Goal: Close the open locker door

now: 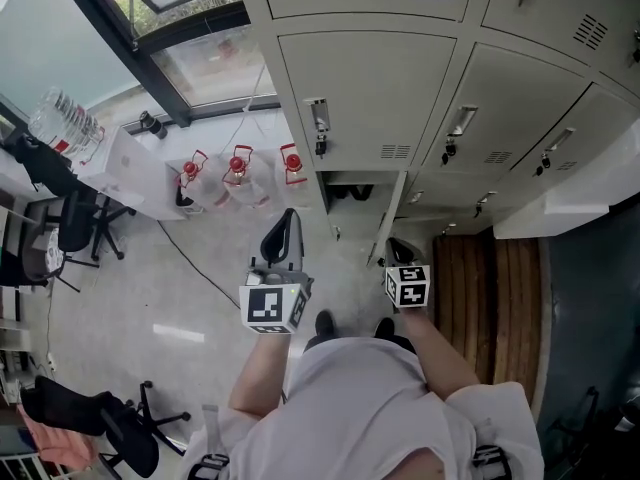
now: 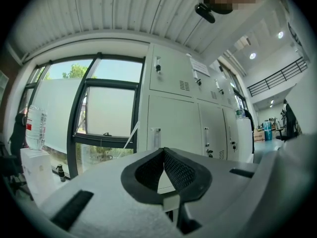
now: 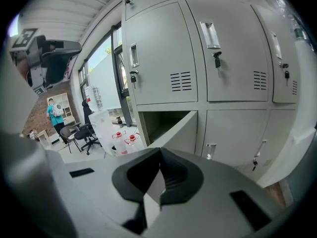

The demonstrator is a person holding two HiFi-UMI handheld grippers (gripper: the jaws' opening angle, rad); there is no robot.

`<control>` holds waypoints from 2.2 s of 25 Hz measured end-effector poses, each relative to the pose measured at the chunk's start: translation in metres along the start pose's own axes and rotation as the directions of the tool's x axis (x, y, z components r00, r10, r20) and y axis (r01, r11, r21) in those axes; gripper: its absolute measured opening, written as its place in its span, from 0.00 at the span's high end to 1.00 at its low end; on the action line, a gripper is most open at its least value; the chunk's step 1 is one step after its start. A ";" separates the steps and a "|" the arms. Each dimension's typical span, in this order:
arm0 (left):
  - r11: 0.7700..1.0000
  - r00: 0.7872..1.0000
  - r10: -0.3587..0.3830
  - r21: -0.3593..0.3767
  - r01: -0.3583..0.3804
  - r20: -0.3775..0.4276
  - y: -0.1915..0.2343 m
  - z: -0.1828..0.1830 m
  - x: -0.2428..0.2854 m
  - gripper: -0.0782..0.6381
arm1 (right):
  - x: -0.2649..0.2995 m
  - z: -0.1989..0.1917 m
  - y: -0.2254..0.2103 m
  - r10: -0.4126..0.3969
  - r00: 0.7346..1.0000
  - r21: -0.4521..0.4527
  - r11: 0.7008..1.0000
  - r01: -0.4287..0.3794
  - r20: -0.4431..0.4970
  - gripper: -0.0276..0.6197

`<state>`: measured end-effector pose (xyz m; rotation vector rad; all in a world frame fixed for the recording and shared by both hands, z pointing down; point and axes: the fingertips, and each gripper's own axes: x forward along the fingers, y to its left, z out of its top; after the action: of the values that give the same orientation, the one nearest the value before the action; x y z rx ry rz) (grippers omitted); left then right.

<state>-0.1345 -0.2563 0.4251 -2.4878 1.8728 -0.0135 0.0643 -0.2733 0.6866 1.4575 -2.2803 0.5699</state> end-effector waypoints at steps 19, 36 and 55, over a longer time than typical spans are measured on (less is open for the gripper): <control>1.000 1.000 0.029 -0.005 -0.029 -0.009 0.028 -0.002 -0.003 0.88 | 0.059 0.033 0.045 0.076 0.997 -0.052 0.996 -0.076 0.004 0.94; 0.999 0.999 0.046 -0.010 -0.046 -0.019 0.039 -0.003 -0.008 0.88 | 0.120 0.071 0.063 0.103 0.995 -0.122 0.987 -0.101 0.006 0.94; 0.998 0.998 0.060 -0.014 -0.060 -0.030 0.049 -0.004 -0.010 0.88 | 0.167 0.097 0.053 0.066 0.998 -0.085 0.994 -0.065 0.003 0.94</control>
<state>-0.1840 -0.2606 0.4280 -2.4531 1.9660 -0.0357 -0.0589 -0.4315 0.6830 1.3500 -2.3342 0.4816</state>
